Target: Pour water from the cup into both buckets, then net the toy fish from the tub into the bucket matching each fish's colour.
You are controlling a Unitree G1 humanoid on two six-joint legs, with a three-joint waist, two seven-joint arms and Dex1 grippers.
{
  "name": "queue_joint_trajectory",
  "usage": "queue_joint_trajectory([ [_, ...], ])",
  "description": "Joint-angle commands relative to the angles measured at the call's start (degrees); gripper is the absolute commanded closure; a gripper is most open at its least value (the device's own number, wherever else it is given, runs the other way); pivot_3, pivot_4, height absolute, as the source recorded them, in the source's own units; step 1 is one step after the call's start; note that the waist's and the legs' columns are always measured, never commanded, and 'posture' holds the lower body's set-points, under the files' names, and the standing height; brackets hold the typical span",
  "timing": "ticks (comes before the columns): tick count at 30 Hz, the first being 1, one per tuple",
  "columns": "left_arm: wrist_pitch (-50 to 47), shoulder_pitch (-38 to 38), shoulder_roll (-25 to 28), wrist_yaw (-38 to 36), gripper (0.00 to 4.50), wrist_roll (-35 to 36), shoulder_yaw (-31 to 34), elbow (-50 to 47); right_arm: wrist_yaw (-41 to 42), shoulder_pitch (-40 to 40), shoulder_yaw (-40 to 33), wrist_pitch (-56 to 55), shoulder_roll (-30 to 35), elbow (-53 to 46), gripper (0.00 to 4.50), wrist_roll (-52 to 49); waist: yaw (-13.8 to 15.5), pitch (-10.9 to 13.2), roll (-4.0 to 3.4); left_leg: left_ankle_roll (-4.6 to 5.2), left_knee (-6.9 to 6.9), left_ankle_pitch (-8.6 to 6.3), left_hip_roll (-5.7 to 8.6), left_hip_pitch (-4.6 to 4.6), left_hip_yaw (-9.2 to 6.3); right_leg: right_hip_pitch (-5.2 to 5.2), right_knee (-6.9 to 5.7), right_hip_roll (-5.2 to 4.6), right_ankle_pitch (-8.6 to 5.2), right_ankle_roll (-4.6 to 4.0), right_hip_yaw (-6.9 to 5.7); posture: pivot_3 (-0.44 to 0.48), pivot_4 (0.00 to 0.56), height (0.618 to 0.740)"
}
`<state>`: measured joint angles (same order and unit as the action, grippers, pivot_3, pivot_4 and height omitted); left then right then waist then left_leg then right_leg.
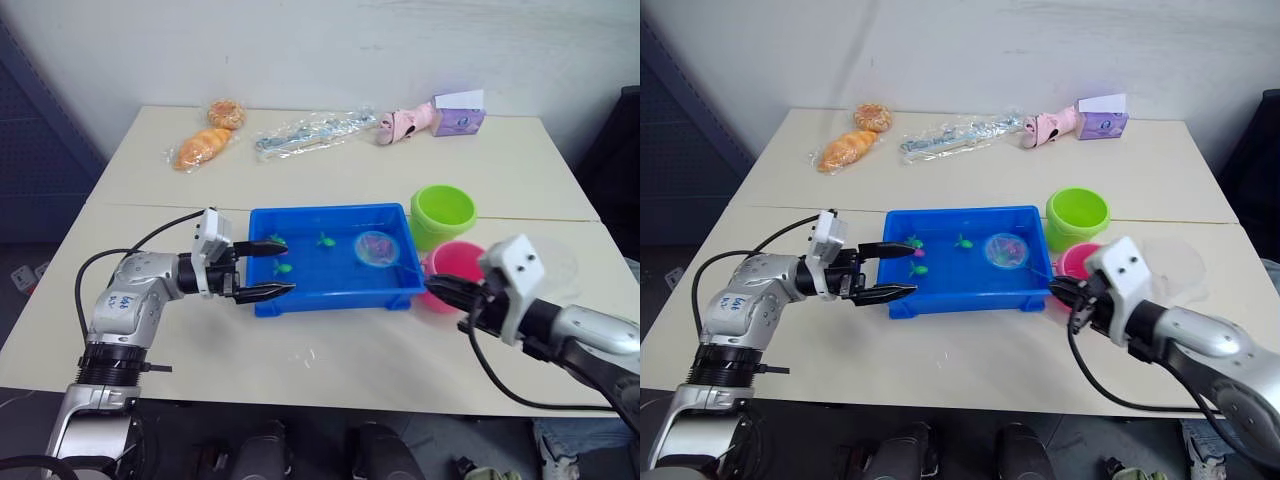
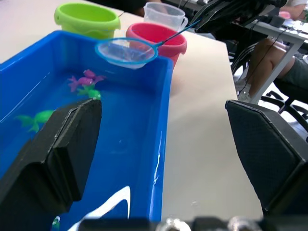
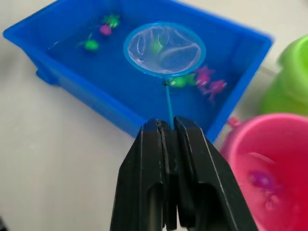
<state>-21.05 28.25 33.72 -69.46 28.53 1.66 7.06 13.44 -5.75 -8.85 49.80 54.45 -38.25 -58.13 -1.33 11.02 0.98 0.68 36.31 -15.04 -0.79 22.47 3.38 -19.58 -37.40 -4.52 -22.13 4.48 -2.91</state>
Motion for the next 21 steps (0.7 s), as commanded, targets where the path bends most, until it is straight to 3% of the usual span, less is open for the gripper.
queue_joint_trajectory([
  [1, -0.02, -1.46, 0.6, 0.78, 0.07, 1.1, 1.68, -3.57, -5.5, -5.33, -0.01, 4.87, -3.19, 0.37, 4.5, -4.59, -0.04, 0.0, 0.0, -0.01, -0.01, 0.0, 0.0, 0.0, 0.0, 0.0, 0.02, 0.0, 0.0, 0.0, 0.0, 0.0, 0.15, 0.74],
  [9, -0.62, -3.34, 0.2, 2.2, 0.07, 1.2, 1.41, -6.1, -13.69, -11.22, 2.87, 9.9, -12.87, 6.56, 4.5, -2.25, -0.14, 0.0, 0.0, -0.06, -0.02, 0.03, 0.01, 0.1, 0.05, -0.1, 0.02, 0.0, 0.0, 0.0, 0.0, 0.0, 0.15, 0.74],
  [21, -1.03, -3.22, 0.03, 2.98, 0.07, 1.19, 1.01, -6.76, -14.54, -13.73, 4.15, 11.28, -22.8, 11.84, 4.5, 6.07, -0.22, -0.01, 0.01, -0.17, 0.07, 0.14, 0.01, 0.76, 0.13, -0.88, -0.34, 0.01, 0.01, -0.01, 0.05, 0.0, 0.15, 0.74],
])
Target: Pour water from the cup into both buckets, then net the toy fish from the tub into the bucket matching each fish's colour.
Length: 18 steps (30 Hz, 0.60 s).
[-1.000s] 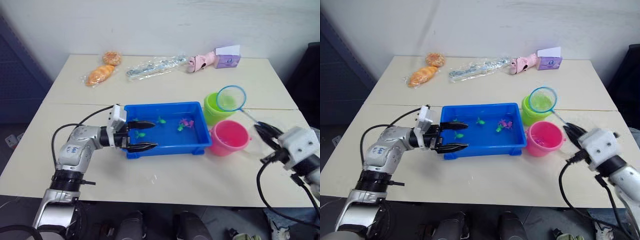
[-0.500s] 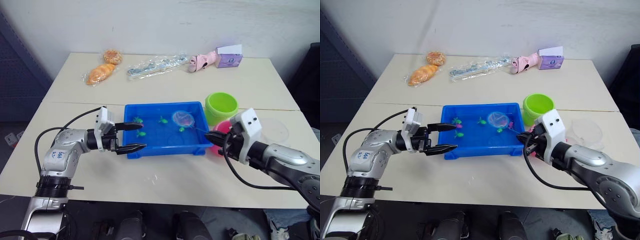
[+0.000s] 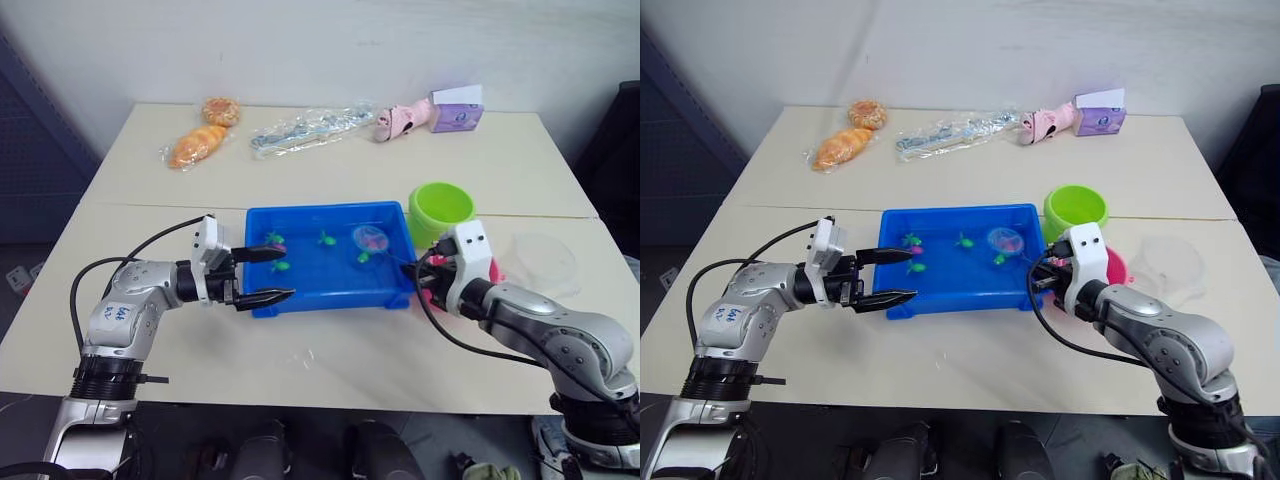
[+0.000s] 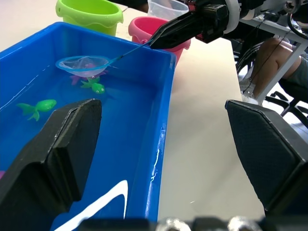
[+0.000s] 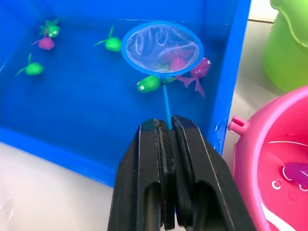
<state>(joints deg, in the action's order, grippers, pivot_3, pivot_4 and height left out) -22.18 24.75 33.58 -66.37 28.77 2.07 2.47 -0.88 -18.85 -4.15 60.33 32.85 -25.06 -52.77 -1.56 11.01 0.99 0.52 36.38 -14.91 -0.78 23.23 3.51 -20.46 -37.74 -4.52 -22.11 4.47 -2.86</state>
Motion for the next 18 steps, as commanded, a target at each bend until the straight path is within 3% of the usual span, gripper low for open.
queue_joint_trajectory([
  [1, 0.09, 0.32, 0.28, -0.14, 0.07, 0.92, 0.61, -2.17, -0.18, -0.65, -0.47, 1.06, -1.78, -1.52, 4.5, 0.84, 0.0, 0.0, 0.0, -0.01, -0.01, 0.0, 0.0, 0.0, 0.0, 0.0, 0.0, 0.0, 0.0, 0.0, 0.0, 0.0, 0.15, 0.74],
  [12, -0.38, 0.78, 1.11, -0.53, 0.07, 0.99, 0.77, -2.26, -0.57, 0.49, -1.23, 6.0, -6.65, -3.81, 4.5, 0.52, -0.01, 0.0, 0.0, 0.01, -0.02, 0.01, 0.0, 0.0, 0.01, -0.02, 0.02, 0.0, 0.0, 0.0, 0.02, 0.0, 0.15, 0.74],
  [18, -0.6, 0.73, 1.38, -0.53, 0.07, 0.97, 0.73, -2.59, -1.88, 1.23, -5.06, 7.95, -9.82, -3.85, 4.5, -1.79, -0.02, 0.0, 0.0, 0.01, -0.03, 0.01, 0.0, 0.0, 0.0, -0.02, 0.01, 0.0, 0.0, -0.01, 0.02, 0.0, 0.15, 0.74],
])
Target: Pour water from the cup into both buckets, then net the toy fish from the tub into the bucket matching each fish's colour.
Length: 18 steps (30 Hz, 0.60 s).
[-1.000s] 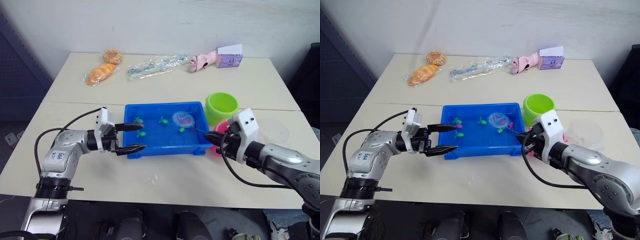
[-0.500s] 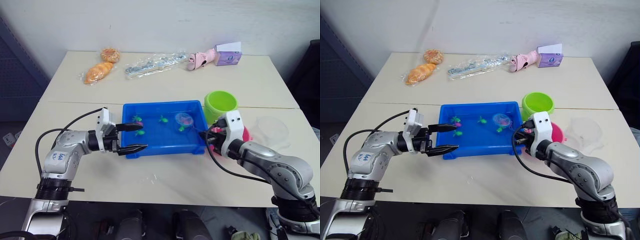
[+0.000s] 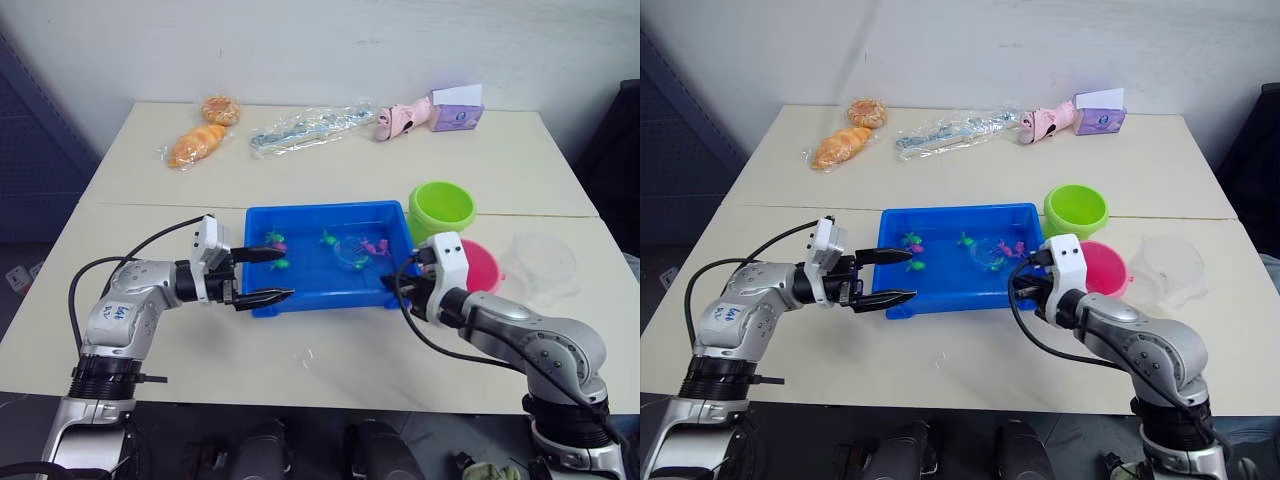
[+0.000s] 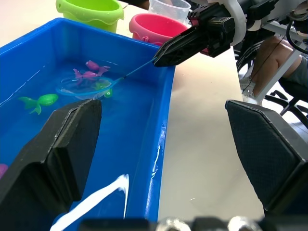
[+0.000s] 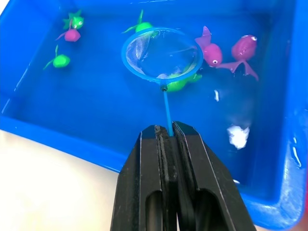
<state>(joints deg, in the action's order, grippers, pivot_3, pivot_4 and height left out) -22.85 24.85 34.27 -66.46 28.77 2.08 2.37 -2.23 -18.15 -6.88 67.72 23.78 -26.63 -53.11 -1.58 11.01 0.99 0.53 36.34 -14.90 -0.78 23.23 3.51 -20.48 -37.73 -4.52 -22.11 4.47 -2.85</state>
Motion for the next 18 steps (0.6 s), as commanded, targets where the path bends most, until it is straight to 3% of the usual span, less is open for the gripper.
queue_joint_trajectory([
  [1, 0.04, 0.57, 0.74, -0.42, 0.07, 0.98, 0.75, -2.59, -0.57, 0.64, -2.76, 0.71, -1.02, -2.55, 4.5, -1.64, 0.0, 0.0, 0.0, 0.0, 0.0, 0.0, 0.0, 0.0, 0.0, 0.0, 0.0, 0.0, 0.0, 0.0, 0.0, 0.0, 0.15, 0.74],
  [10, -0.22, 0.28, 0.88, -0.2, 0.07, 0.97, 0.98, -3.06, 5.67, 2.31, -3.66, 0.16, 1.73, -7.43, 4.5, -4.62, -0.01, 0.0, 0.0, 0.02, -0.04, -0.01, 0.0, 0.0, 0.0, -0.02, 0.02, 0.0, 0.0, 0.0, 0.01, 0.0, 0.15, 0.74],
  [18, -0.34, 0.55, 0.55, -0.14, 0.07, 0.96, 0.62, -3.08, 4.93, 1.59, -4.61, -3.06, 1.88, -5.33, 4.5, -0.53, 0.0, 0.0, 0.0, 0.01, -0.03, -0.01, 0.0, 0.0, 0.01, -0.02, 0.02, 0.0, 0.0, 0.0, 0.01, 0.0, 0.15, 0.74],
])
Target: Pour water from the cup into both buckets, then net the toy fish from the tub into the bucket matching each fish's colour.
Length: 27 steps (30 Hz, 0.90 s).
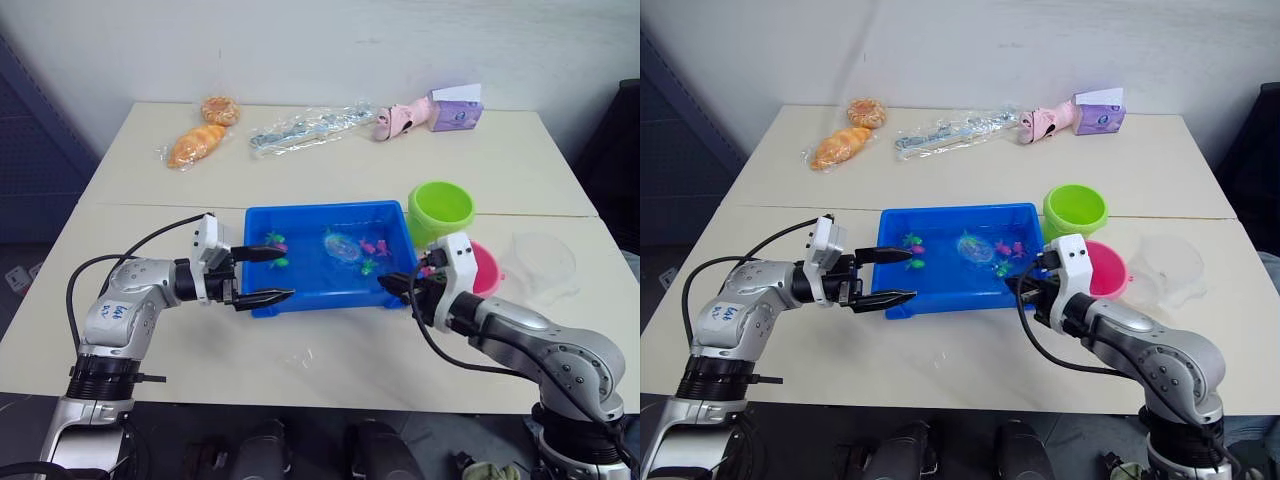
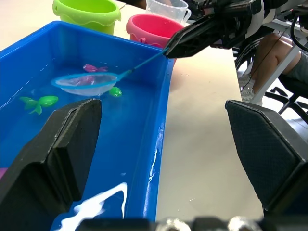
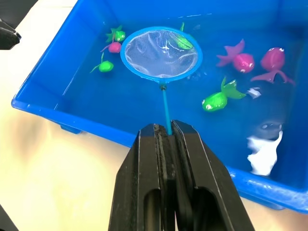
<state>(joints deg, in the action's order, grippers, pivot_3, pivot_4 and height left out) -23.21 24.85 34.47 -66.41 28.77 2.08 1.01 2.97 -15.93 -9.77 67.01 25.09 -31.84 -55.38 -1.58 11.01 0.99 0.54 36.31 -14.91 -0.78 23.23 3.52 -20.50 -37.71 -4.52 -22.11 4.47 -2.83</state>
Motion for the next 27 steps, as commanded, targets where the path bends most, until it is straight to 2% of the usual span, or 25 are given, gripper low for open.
queue_joint_trajectory([
  [1, 0.04, 0.57, 0.3, -0.2, 0.07, 0.9, 0.52, -1.69, -0.15, -0.74, -1.58, -2.85, 0.7, 0.41, 4.5, 2.55, 0.01, 0.0, 0.0, 0.0, 0.0, 0.0, 0.0, 0.0, 0.0, 0.0, 0.0, 0.0, 0.0, 0.0, 0.0, 0.0, 0.15, 0.74],
  [17, 0.42, 0.81, -0.25, 0.01, 0.07, 0.67, -0.01, -1.44, 3.6, 0.43, 1.44, -3.66, 0.45, 2.09, 4.5, 7.42, -0.01, 0.0, 0.0, -0.02, 0.0, 0.01, 0.01, 0.0, 0.01, -0.01, -0.01, 0.0, 0.0, 0.0, 0.0, 0.0, 0.15, 0.74],
  [27, 0.55, 1.01, -0.17, -0.15, 0.07, 0.57, -0.05, -1.17, 2.49, 1.74, -0.35, 1.95, -1.87, 1.95, 4.5, 3.42, 0.02, -0.01, 0.01, -0.02, 0.0, 0.01, 0.0, -0.01, 0.0, 0.0, -0.01, 0.0, 0.0, 0.0, 0.0, 0.0, 0.15, 0.74],
])
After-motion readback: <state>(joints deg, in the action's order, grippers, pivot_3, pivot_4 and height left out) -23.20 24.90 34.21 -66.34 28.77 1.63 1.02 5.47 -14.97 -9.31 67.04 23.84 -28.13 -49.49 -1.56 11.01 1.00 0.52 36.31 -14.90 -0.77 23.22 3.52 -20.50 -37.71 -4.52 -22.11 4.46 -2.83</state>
